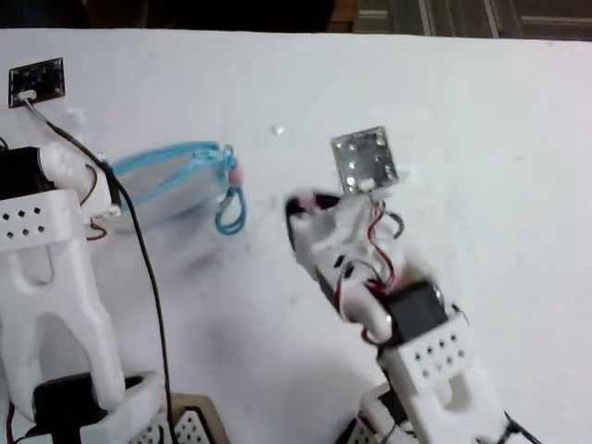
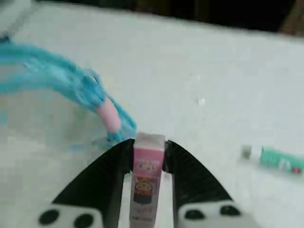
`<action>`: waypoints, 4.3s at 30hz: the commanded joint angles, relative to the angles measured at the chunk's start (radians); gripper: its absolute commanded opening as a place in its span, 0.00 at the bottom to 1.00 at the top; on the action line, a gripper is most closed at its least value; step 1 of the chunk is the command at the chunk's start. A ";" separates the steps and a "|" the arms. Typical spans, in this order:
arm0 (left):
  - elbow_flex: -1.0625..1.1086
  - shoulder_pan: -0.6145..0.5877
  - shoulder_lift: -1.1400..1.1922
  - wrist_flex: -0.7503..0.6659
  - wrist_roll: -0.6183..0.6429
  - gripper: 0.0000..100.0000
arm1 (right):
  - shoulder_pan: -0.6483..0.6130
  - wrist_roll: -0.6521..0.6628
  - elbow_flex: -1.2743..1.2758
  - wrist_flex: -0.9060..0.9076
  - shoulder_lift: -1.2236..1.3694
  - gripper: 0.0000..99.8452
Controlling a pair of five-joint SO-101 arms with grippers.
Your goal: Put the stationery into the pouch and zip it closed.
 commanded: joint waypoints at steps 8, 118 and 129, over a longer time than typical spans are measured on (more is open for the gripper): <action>-0.005 0.007 -0.010 -0.002 -0.009 0.02 | -0.262 -0.064 -0.018 -0.694 0.044 0.02; -0.006 0.005 -0.010 -0.003 -0.011 0.02 | 0.515 -0.373 -1.912 0.974 1.745 0.02; -0.006 0.005 -0.010 -0.002 -0.011 0.02 | 0.354 -0.242 -1.031 0.966 1.001 0.02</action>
